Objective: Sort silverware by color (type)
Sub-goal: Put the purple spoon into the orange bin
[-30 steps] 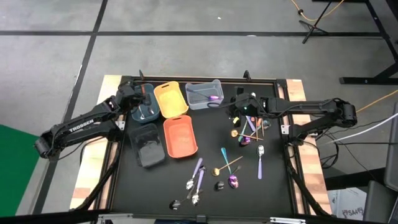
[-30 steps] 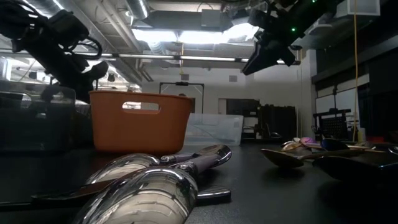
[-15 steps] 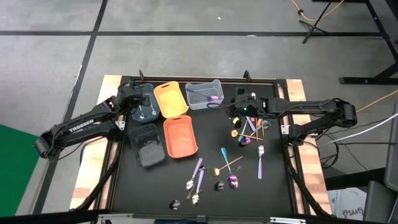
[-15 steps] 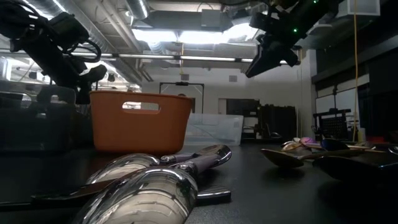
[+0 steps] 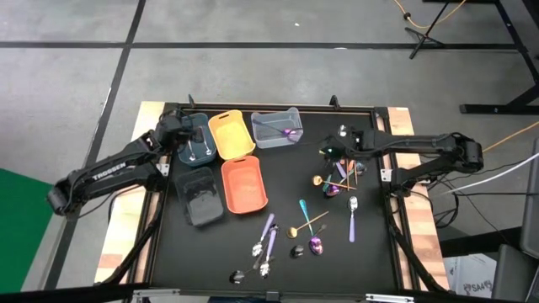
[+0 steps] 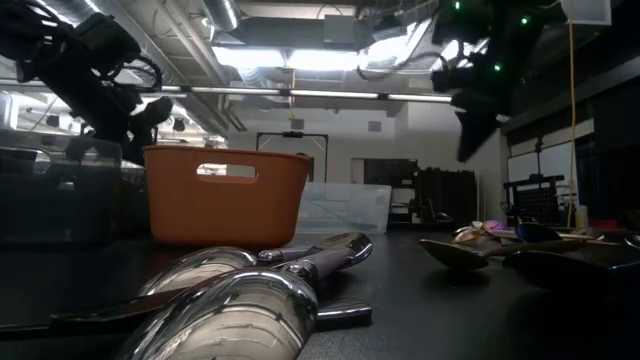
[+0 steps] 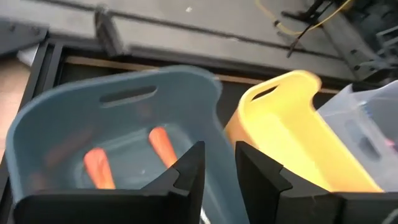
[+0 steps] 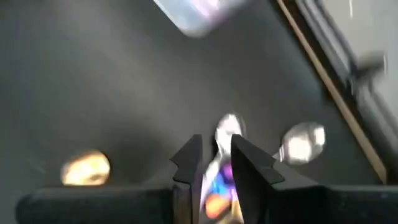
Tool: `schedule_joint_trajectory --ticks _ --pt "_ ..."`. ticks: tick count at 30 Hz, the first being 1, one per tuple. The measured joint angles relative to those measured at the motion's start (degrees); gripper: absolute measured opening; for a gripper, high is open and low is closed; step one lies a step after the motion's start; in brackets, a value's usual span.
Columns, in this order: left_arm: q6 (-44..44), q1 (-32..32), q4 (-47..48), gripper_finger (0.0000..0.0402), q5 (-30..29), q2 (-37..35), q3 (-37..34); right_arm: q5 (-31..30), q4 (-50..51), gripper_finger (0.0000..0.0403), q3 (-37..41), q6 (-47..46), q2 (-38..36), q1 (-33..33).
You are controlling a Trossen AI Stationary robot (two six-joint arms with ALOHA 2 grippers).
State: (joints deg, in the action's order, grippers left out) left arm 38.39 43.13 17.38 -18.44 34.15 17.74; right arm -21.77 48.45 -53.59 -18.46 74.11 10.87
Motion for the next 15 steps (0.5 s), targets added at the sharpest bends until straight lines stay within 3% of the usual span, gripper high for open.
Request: schedule_joint_trajectory --ticks 4,9,15 --pt "-1.5 0.0 -2.7 0.0084 1.3 -1.7 0.0 4.9 4.0 0.0073 0.0 -8.9 0.0 3.6" --pt "-1.6 0.0 -4.6 0.0084 4.2 -3.2 0.0 12.9 4.0 0.0073 0.1 -12.0 0.0 7.5" --pt "-3.0 -0.4 -4.5 0.0084 6.1 -3.4 0.0 14.9 3.9 0.0073 3.2 -14.6 0.0 9.2"
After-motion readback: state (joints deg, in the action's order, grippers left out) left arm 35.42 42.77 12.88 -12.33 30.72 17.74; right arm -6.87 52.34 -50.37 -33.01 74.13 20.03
